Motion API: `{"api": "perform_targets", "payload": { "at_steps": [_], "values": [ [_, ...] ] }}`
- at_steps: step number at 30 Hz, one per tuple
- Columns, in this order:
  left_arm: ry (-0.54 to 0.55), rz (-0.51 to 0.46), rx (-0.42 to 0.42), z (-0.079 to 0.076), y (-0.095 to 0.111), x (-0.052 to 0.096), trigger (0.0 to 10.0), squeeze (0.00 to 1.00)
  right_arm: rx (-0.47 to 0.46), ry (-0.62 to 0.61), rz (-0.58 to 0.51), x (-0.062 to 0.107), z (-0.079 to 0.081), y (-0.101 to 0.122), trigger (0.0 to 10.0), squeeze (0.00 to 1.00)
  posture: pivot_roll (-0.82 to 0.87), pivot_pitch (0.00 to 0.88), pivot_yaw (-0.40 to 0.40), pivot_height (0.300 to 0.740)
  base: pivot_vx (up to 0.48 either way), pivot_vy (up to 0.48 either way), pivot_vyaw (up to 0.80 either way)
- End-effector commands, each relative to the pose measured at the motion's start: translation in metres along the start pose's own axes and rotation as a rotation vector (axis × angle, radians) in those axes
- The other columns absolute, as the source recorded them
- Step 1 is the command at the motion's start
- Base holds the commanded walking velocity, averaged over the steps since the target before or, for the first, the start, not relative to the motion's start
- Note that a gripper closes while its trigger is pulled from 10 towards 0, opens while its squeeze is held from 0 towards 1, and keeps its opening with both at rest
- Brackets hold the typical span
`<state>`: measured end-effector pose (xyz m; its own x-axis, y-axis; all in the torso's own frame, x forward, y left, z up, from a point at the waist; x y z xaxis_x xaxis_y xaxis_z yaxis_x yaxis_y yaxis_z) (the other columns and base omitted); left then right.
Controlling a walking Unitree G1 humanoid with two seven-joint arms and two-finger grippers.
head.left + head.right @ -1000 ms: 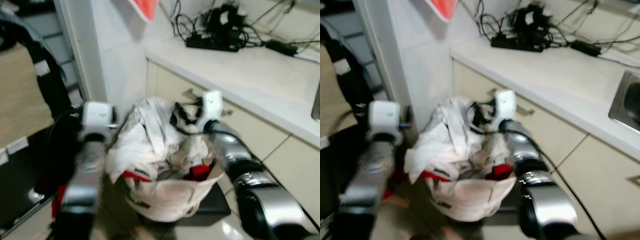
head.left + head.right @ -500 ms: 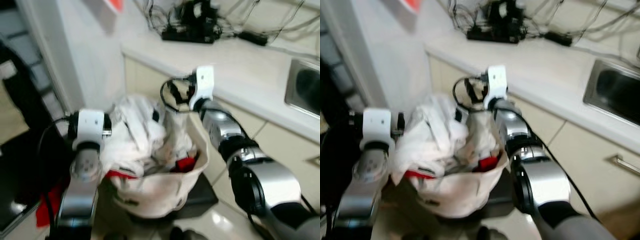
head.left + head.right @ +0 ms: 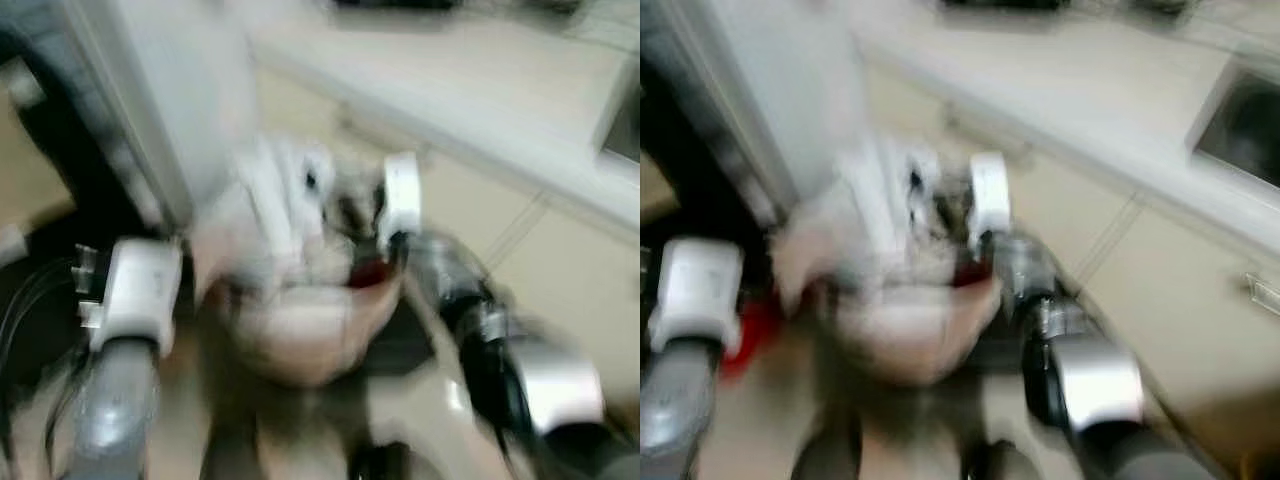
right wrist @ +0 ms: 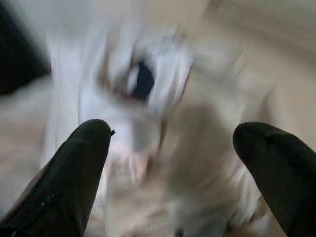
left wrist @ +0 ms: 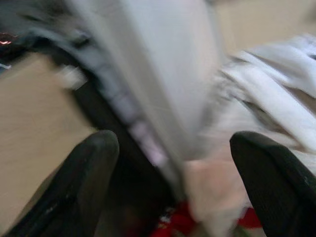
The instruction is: Clothes washing
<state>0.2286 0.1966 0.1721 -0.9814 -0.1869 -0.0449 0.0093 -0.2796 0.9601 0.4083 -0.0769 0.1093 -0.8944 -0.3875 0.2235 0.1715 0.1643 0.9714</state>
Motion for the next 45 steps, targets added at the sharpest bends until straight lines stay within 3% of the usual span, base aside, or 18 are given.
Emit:
{"api": "perform_targets", "payload": {
  "at_steps": [1, 4, 6, 11, 18, 23, 33, 37, 38, 45],
  "values": [
    [-0.009, 0.050, -0.012, 0.001, -0.007, 0.007, 10.0, 0.00, 0.014, 0.036, 0.025, -0.001, 0.011, -0.005, 10.0, 0.00, 0.26, 0.316, -0.049, 0.736, 0.000, 0.000, 0.00],
    [0.001, 0.046, -0.013, 0.003, -0.003, 0.011, 10.0, 0.00, 0.061, 0.073, 0.038, -0.001, 0.017, -0.010, 10.0, 0.00, 0.27, 0.331, -0.061, 0.736, 0.000, 0.000, 0.00],
    [0.005, 0.058, -0.002, 0.000, -0.003, 0.017, 10.0, 0.00, 0.145, 0.162, 0.092, 0.002, 0.028, -0.024, 10.0, 0.00, 0.27, 0.333, -0.070, 0.736, 0.000, 0.000, 0.00],
    [0.003, 0.087, 0.001, 0.001, -0.005, 0.022, 10.0, 0.00, 0.130, 0.202, 0.163, 0.007, 0.034, -0.042, 10.0, 0.00, 0.26, 0.339, -0.071, 0.736, 0.000, 0.000, 0.00],
    [-0.006, 0.108, 0.003, 0.001, -0.005, 0.023, 10.0, 0.00, 0.111, 0.120, 0.261, 0.014, 0.025, -0.065, 10.0, 0.00, 0.25, 0.355, -0.057, 0.736, 0.000, 0.000, 0.00],
    [-0.020, 0.116, 0.003, -0.002, -0.006, 0.023, 10.0, 0.00, 0.112, 0.107, 0.257, 0.015, 0.024, -0.066, 10.0, 0.00, 0.24, 0.355, -0.053, 0.736, 0.000, 0.000, 0.00],
    [-0.036, 0.131, 0.007, -0.006, -0.008, 0.021, 10.0, 0.00, 0.193, 0.159, 0.312, 0.020, 0.034, -0.082, 10.0, 0.00, 0.23, 0.358, -0.055, 0.736, 0.000, 0.000, 0.00],
    [-0.037, 0.140, 0.003, -0.006, -0.009, 0.023, 10.0, 0.00, 0.222, 0.119, 0.361, 0.024, 0.028, -0.092, 10.0, 0.00, 0.24, 0.375, -0.055, 0.736, 0.000, 0.000, 0.00],
    [-0.037, 0.141, 0.003, -0.006, -0.009, 0.023, 10.0, 0.00, 0.209, 0.099, 0.368, 0.025, 0.025, -0.093, 10.0, 1.00, 0.24, 0.376, -0.055, 0.736, 0.000, 0.000, 0.00],
    [-0.032, 0.146, 0.001, -0.006, -0.010, 0.024, 10.0, 0.00, 0.071, -0.020, 0.407, 0.030, 0.013, -0.101, 10.0, 1.00, 0.23, 0.377, -0.061, 0.736, 0.000, 0.000, 0.00]
  ]
}}
Point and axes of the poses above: a point about 5 cm out from each wrist's last joint towards the gripper, its own x axis pointing back from the gripper into the wrist, its own y axis along the axis of the wrist's last joint, z = x × y, the point moved 3 cm from there along -x, pointing out of the wrist towards the gripper, and after that the axes turned 9 degrees about x, right-handed, at the moved point
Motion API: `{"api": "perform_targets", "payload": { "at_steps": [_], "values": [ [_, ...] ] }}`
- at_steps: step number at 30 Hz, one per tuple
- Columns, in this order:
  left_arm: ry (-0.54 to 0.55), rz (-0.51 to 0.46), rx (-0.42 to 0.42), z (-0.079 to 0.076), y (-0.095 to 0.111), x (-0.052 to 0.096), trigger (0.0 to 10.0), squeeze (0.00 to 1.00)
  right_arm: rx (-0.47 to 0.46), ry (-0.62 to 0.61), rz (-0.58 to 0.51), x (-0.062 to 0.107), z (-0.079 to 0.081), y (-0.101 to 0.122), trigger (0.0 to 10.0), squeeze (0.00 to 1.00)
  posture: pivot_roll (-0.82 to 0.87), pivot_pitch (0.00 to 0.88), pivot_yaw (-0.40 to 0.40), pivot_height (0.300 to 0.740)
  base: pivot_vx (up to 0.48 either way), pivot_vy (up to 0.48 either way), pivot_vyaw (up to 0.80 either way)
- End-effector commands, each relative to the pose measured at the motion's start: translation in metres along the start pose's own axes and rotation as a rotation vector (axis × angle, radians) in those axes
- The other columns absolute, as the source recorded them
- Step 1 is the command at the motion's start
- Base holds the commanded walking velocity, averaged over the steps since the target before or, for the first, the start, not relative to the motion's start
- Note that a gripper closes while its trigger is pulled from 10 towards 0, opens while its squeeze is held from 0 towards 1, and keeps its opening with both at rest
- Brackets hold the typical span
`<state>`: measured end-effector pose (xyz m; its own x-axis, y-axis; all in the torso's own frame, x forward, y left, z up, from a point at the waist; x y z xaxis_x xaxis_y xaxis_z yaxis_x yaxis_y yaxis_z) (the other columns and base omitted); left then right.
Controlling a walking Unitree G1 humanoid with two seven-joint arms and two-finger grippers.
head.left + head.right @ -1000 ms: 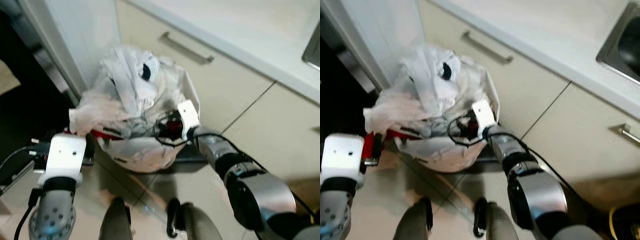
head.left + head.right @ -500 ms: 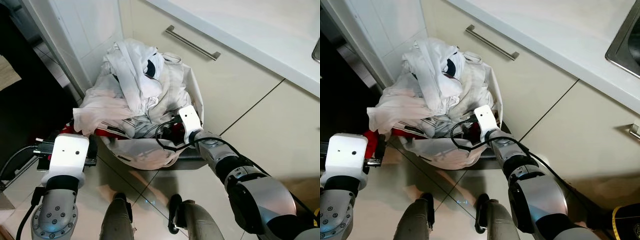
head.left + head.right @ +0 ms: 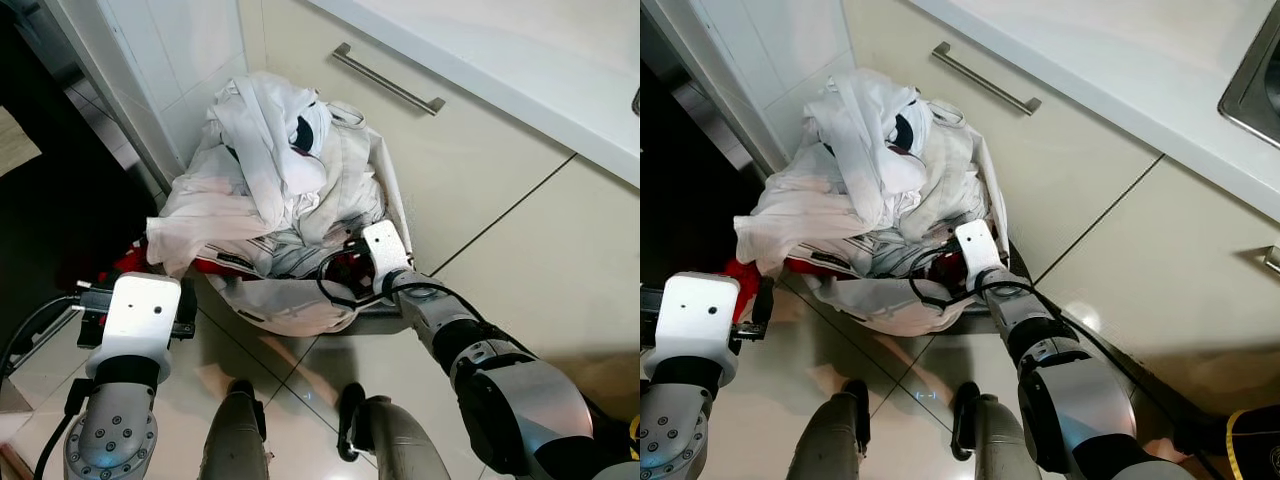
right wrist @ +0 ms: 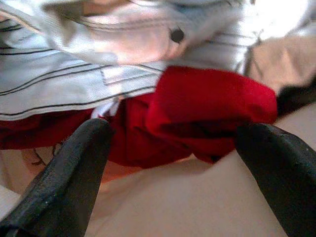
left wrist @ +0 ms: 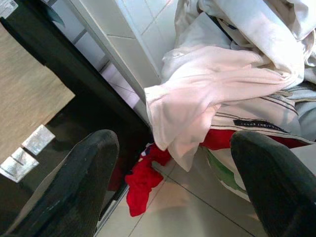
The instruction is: Clothes washing
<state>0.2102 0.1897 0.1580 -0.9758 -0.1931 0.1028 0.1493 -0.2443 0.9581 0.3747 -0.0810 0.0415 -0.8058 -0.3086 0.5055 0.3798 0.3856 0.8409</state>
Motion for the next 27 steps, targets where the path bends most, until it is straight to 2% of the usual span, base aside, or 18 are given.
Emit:
{"api": "perform_targets", "payload": {
  "at_steps": [1, 12, 17, 21, 22, 24, 26, 27],
  "values": [
    [0.001, 0.001, -0.006, 0.001, 0.001, 0.004, 10.0, 0.00, -0.071, -0.015, 0.102, 0.004, 0.001, -0.032, 10.0, 1.00, 0.23, 0.377, -0.061, 0.736, 0.000, 0.000, 0.00],
    [-0.014, 0.003, 0.000, -0.004, 0.001, 0.003, 10.0, 0.00, -0.174, -0.079, 0.141, 0.007, -0.007, -0.043, 10.0, 1.00, 0.23, 0.389, -0.058, 0.736, 0.000, 0.000, 0.00],
    [-0.015, -0.001, 0.000, -0.003, 0.002, 0.003, 10.0, 0.00, -0.287, -0.118, 0.119, 0.007, -0.012, -0.040, 10.0, 1.00, 0.24, 0.390, -0.057, 0.736, 0.000, 0.000, 0.00],
    [-0.024, -0.024, 0.015, -0.005, 0.006, 0.002, 10.0, 0.00, -0.321, -0.102, 0.076, 0.005, -0.009, -0.031, 10.0, 1.00, 0.23, 0.387, -0.061, 0.736, 0.000, 0.000, 0.00],
    [-0.029, -0.042, 0.030, -0.008, 0.008, 0.001, 10.0, 0.00, -0.328, -0.084, 0.016, 0.002, -0.008, -0.016, 10.0, 1.00, 0.22, 0.381, -0.065, 0.736, 0.000, 0.000, 0.00],
    [-0.031, -0.047, 0.036, -0.009, 0.009, 0.000, 10.0, 0.00, -0.325, -0.081, -0.008, 0.002, -0.008, -0.010, 10.0, 1.00, 0.22, 0.379, -0.065, 0.736, 0.000, 0.000, 0.00],
    [-0.035, -0.058, 0.046, -0.011, 0.010, -0.003, 10.0, 0.00, -0.309, -0.070, -0.073, 0.000, -0.009, 0.007, 10.0, 1.00, 0.22, 0.370, -0.066, 0.736, 0.000, 0.000, 0.00],
    [-0.038, -0.065, 0.049, -0.013, 0.011, -0.006, 10.0, 0.00, -0.291, -0.066, -0.138, 0.000, -0.011, 0.024, 10.0, 1.00, 0.20, 0.350, -0.071, 0.736, 0.000, 0.000, 0.00]
  ]
}}
Point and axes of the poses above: a point about 5 cm out from each wrist's last joint towards the gripper, its own x axis pointing back from the gripper into the wrist, its own y axis along the axis of the wrist's last joint, z = x × y, the point moved 3 cm from there along -x, pointing out of the wrist towards the gripper, and after that the axes turned 9 degrees about x, right-handed, at the moved point
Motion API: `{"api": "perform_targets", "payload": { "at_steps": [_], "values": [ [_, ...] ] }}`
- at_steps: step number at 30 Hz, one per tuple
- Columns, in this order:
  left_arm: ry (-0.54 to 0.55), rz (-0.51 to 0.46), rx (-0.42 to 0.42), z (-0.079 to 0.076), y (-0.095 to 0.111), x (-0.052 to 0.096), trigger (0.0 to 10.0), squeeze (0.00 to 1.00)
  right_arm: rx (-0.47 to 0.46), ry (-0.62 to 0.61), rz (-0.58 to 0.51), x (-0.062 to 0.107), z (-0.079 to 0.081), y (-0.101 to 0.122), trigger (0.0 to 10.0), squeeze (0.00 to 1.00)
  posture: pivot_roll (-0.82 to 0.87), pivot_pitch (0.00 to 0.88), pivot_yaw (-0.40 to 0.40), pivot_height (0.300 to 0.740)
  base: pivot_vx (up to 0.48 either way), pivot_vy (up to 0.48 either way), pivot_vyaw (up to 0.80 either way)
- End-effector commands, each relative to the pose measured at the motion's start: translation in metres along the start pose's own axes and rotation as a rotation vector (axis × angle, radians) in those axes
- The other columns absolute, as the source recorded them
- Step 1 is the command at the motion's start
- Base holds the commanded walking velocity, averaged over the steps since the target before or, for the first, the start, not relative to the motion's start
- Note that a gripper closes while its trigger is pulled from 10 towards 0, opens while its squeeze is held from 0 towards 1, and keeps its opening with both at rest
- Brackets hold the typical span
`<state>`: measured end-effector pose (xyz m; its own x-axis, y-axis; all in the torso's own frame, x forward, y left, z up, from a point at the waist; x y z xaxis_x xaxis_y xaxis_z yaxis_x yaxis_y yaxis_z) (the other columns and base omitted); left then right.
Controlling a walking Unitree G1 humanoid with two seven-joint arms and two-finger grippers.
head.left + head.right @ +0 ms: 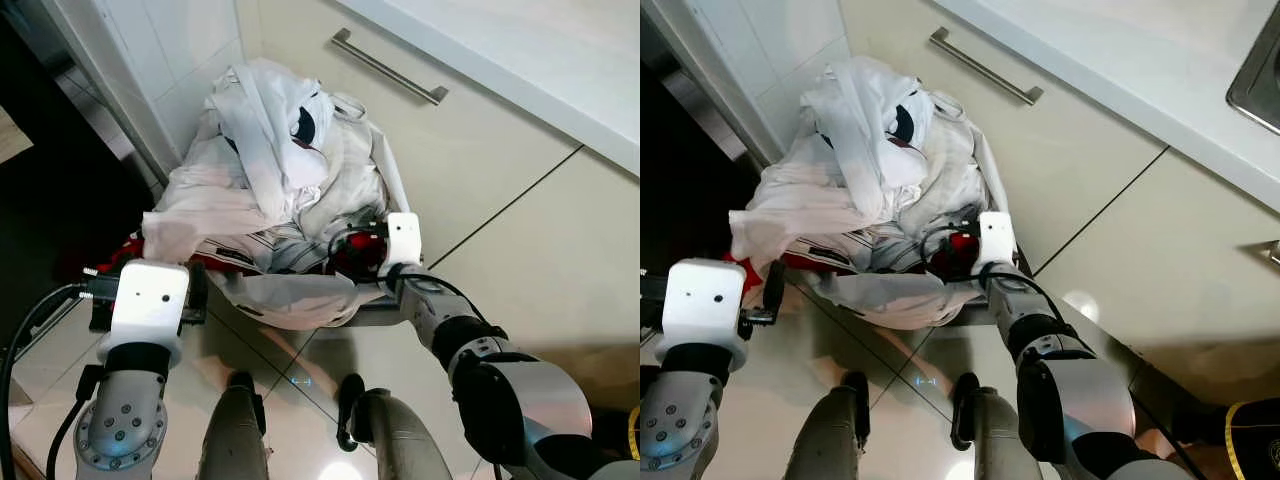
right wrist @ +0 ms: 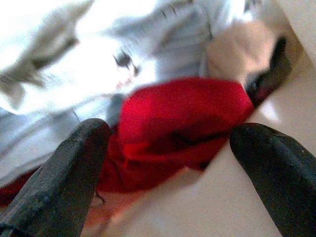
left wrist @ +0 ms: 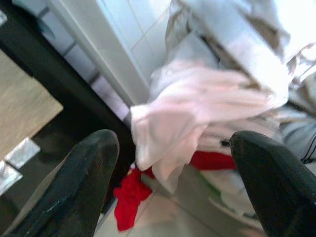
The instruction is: Clothes washing
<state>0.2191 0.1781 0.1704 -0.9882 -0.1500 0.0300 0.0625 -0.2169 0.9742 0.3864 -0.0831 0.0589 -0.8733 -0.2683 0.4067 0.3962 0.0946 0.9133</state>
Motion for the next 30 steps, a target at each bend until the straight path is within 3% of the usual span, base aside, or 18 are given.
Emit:
{"api": "perform_targets", "payload": {
  "at_steps": [1, 14, 16, 18, 19, 24, 27, 28, 30],
  "values": [
    [-0.013, 0.013, 0.009, -0.004, -0.006, -0.003, 10.0, 0.00, -0.002, 0.010, -0.060, -0.001, 0.001, 0.013, 10.0, 1.00, 0.19, 0.341, -0.072, 0.736, 0.000, 0.000, 0.00],
    [-0.052, -0.077, 0.056, -0.025, -0.002, -0.052, 10.0, 0.00, 0.075, 0.076, -0.390, 0.005, 0.002, 0.097, 10.0, 1.00, 0.07, 0.167, -0.072, 0.736, 0.000, 0.000, 0.00],
    [-0.069, -0.085, 0.048, -0.031, -0.004, -0.062, 10.0, 0.00, 0.117, 0.075, -0.461, 0.009, 0.001, 0.110, 10.0, 1.00, 0.05, 0.106, -0.069, 0.736, 0.000, 0.000, 0.00],
    [-0.076, -0.086, 0.042, -0.033, -0.005, -0.066, 10.0, 0.00, 0.138, 0.074, -0.491, 0.012, 0.000, 0.115, 10.0, 1.00, 0.05, 0.106, -0.069, 0.736, 0.000, 0.000, 0.00],
    [-0.088, -0.060, 0.061, -0.038, -0.013, -0.074, 10.0, 0.00, 0.214, 0.079, -0.574, 0.019, 0.002, 0.126, 10.0, 1.00, 0.03, 0.044, -0.069, 0.736, 0.000, 0.000, 0.00],
    [-0.076, -0.061, 0.082, -0.040, -0.017, -0.090, 10.0, 0.00, 0.327, 0.084, -0.719, 0.038, 0.006, 0.136, 10.0, 1.00, 0.00, 0.000, -0.066, 0.736, 0.000, 0.000, 0.00],
    [-0.060, -0.077, 0.106, -0.038, -0.016, -0.104, 10.0, 0.00, 0.316, 0.038, -0.743, 0.049, 0.003, 0.130, 10.0, 1.00, -0.02, 0.000, -0.060, 0.736, 0.000, 0.000, 0.00],
    [-0.059, -0.082, 0.111, -0.038, -0.015, -0.107, 10.0, 0.00, 0.315, 0.013, -0.743, 0.051, 0.000, 0.127, 10.0, 0.00, -0.03, 0.000, -0.057, 0.736, 0.000, 0.000, 0.00],
    [-0.058, -0.086, 0.114, -0.038, -0.015, -0.109, 10.0, 0.00, 0.317, -0.003, -0.743, 0.052, -0.001, 0.126, 10.0, 0.00, -0.03, 0.000, -0.055, 0.736, 0.000, 0.000, 0.00]
  ]
}}
Point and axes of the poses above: a point about 5 cm out from each wrist's last joint towards the gripper, its own x axis pointing back from the gripper into the wrist, its own y axis along the axis of the wrist's last joint, z = x × y, the point moved 3 cm from there along -x, pointing out of the wrist towards the gripper, and after that the axes turned 9 degrees about x, right-handed, at the moved point
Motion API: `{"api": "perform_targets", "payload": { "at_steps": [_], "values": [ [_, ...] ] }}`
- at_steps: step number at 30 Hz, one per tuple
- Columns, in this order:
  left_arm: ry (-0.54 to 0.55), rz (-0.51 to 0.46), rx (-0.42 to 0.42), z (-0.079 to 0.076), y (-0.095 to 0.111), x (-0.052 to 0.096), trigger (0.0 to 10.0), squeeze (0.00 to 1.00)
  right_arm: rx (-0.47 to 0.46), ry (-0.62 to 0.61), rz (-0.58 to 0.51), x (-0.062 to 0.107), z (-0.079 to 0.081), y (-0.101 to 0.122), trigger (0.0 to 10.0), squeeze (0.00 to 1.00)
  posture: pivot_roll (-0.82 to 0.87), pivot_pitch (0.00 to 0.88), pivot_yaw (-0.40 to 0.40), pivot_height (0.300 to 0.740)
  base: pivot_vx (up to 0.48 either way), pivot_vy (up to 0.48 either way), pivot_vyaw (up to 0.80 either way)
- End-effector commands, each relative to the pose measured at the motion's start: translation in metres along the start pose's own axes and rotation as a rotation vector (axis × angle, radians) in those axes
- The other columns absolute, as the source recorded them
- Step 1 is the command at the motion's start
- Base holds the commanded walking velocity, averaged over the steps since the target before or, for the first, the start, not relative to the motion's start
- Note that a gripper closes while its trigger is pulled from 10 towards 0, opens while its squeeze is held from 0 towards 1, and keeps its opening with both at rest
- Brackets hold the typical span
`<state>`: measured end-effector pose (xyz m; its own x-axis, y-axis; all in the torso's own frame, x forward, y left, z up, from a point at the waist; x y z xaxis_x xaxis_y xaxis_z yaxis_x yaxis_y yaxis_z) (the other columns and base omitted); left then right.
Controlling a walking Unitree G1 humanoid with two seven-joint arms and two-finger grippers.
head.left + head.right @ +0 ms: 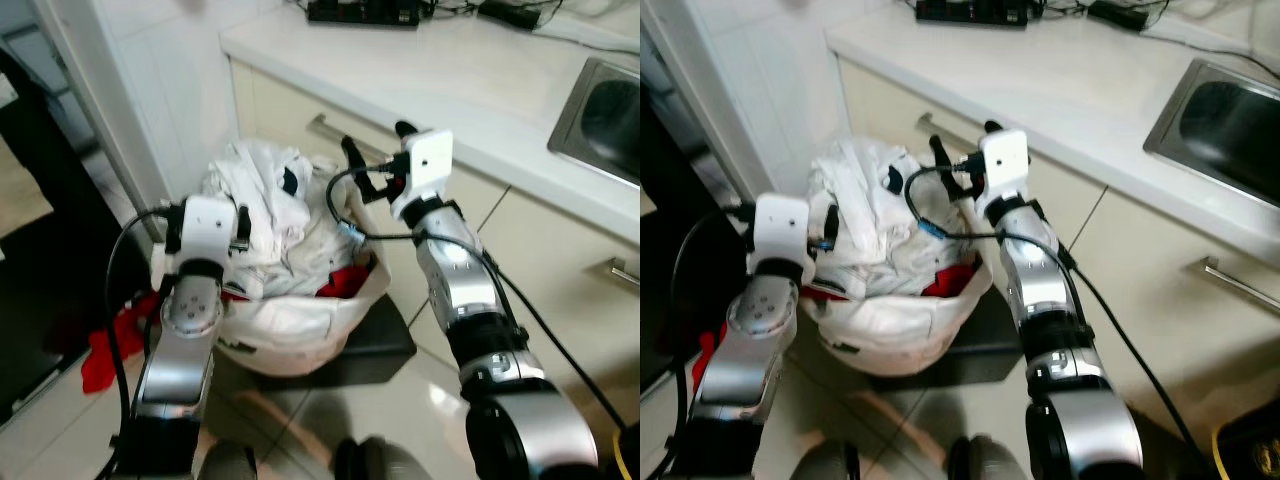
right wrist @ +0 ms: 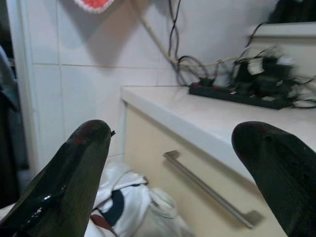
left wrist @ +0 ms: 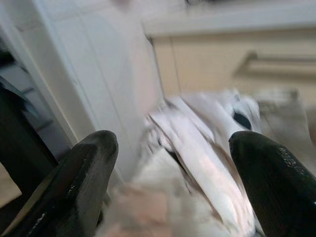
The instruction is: Clothes washing
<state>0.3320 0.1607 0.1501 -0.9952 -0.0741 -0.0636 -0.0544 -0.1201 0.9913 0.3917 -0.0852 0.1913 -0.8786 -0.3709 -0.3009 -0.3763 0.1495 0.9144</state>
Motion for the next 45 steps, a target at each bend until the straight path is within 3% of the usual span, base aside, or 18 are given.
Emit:
{"api": "perform_targets", "payload": {
  "at_steps": [1, 4, 5, 13, 14, 15, 42, 45],
  "values": [
    [-0.003, 0.004, 0.009, -0.002, -0.005, -0.006, 10.0, 0.00, -0.008, -0.065, 0.021, 0.009, -0.007, -0.005, 8.9, 0.00, -0.04, 0.000, -0.040, 0.736, 0.000, 0.000, 0.00],
    [-0.005, -0.003, 0.012, -0.002, -0.005, -0.009, 10.0, 0.00, -0.026, -0.090, 0.038, 0.015, -0.010, -0.009, 8.9, 0.00, -0.04, 0.000, -0.040, 0.736, 0.000, 0.000, 0.00],
    [-0.014, -0.008, 0.014, -0.005, -0.005, -0.011, 10.0, 0.00, -0.031, -0.095, 0.046, 0.020, -0.008, -0.011, 0.0, 0.00, -0.05, 0.000, -0.025, 0.736, 0.000, 0.000, 0.00],
    [-0.034, -0.012, -0.003, -0.014, -0.009, -0.017, 10.0, 0.00, -0.013, -0.088, 0.059, 0.026, -0.006, -0.012, 0.0, 0.00, -0.06, 0.000, -0.015, 0.736, 0.000, 0.000, 0.00],
    [-0.040, -0.013, 0.004, -0.015, -0.008, -0.019, 10.0, 0.00, -0.004, -0.089, 0.062, 0.025, -0.007, -0.012, 1.9, 0.00, -0.06, 0.000, -0.012, 0.736, 0.000, 0.000, 0.00],
    [-0.051, -0.014, 0.017, -0.016, -0.008, -0.020, 10.0, 0.00, 0.004, -0.083, 0.062, 0.024, -0.007, -0.012, 10.0, 0.00, -0.06, 0.000, -0.011, 0.736, 0.000, 0.000, 0.00],
    [-0.100, -0.061, 0.030, -0.020, 0.001, -0.027, 10.0, 0.00, 0.004, -0.003, 0.096, 0.026, 0.008, -0.016, 10.0, 0.00, -0.07, 0.000, -0.004, 0.736, 0.420, 0.079, 0.00],
    [-0.029, -0.025, -0.029, -0.011, -0.006, -0.029, 10.0, 0.00, -0.005, 0.047, 0.087, 0.026, 0.014, -0.014, 10.0, 0.00, -0.07, 0.000, -0.005, 0.736, 0.089, 0.294, 0.00]
  ]
}}
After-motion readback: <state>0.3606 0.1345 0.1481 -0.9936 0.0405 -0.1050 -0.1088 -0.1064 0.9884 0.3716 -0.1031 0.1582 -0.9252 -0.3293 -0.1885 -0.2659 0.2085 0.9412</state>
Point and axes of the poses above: a point about 5 cm out from each wrist's last joint towards the gripper, its own x axis pointing back from the gripper into the wrist, its own y axis along the axis of the wrist's last joint, z = x × y, the point moved 3 cm from there along -x, pointing out of the wrist towards the gripper, and after that the axes turned 9 degrees about x, right-handed, at the moved point
